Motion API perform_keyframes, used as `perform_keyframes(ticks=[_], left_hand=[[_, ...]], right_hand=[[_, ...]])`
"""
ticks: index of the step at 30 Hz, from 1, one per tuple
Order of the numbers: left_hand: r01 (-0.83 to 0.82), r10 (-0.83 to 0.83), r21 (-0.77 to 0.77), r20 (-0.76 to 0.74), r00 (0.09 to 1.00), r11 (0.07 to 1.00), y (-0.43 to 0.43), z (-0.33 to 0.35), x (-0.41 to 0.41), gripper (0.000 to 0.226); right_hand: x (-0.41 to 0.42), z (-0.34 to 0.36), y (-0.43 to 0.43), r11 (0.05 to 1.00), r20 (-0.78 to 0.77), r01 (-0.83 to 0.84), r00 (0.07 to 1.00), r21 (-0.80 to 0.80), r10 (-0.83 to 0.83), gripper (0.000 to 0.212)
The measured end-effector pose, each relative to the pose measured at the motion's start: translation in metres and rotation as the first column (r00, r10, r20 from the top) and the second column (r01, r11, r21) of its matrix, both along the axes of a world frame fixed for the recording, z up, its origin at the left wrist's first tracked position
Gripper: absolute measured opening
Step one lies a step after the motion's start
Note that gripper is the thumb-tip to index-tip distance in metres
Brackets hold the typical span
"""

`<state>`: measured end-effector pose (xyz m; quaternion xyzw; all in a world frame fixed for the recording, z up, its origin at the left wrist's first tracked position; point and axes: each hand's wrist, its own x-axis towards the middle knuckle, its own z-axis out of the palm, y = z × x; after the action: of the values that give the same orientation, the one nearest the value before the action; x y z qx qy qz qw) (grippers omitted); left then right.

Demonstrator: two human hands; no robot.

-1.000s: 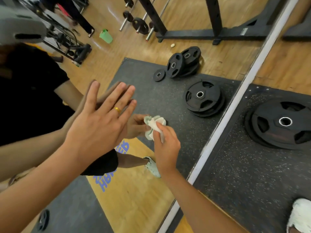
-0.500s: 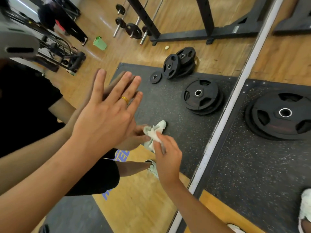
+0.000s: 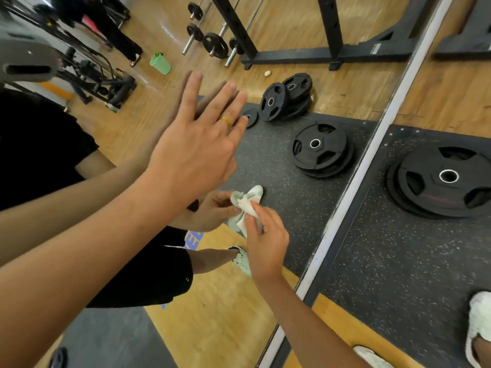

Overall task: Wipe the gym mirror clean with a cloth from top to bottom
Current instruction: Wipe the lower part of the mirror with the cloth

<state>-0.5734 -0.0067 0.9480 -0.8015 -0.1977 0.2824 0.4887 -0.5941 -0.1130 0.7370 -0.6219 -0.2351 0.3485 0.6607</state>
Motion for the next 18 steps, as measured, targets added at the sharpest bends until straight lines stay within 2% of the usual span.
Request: perform_keyframes(ticks=[2,6,8,12,14,18], left_hand=[[0.017,-0.017,0.017,-0.007,1.000,1.000,0.000,0.000,-0.001,0.067],[0.024,-0.023,0.017,-0.009,1.000,1.000,-0.002,0.000,-0.002,0.066],[0.025,-0.025,0.009,-0.006,1.000,1.000,-0.002,0.001,-0.001,0.065],[0.000,0.001,0.011,-0.008,1.000,1.000,-0.003,0.002,-0.001,0.066],[-0.005,0.005,-0.022,-0.003,1.000,1.000,-0.004,0.003,0.001,0.065],[0.011,0.024,-0.208,0.167,0.986,0.978,-0.016,-0.004,-0.015,0.058]], right_hand=[[0.012,-0.006,0.010,1.000,0.047,-0.005,0.999,-0.026,0.006,0.029],[0.029,-0.010,0.034,0.990,-0.002,0.075,0.997,-0.120,-0.076,0.029],[0.014,-0.010,0.022,0.992,-0.005,0.067,0.998,-0.104,-0.067,0.029],[-0.024,-0.018,-0.019,0.997,0.006,-0.071,0.997,-0.006,0.071,0.028],[-0.026,-0.026,-0.023,0.993,0.027,-0.114,0.993,-0.028,0.115,0.029],[-0.019,-0.029,-0.021,0.990,0.030,-0.139,0.990,-0.027,0.140,0.032]])
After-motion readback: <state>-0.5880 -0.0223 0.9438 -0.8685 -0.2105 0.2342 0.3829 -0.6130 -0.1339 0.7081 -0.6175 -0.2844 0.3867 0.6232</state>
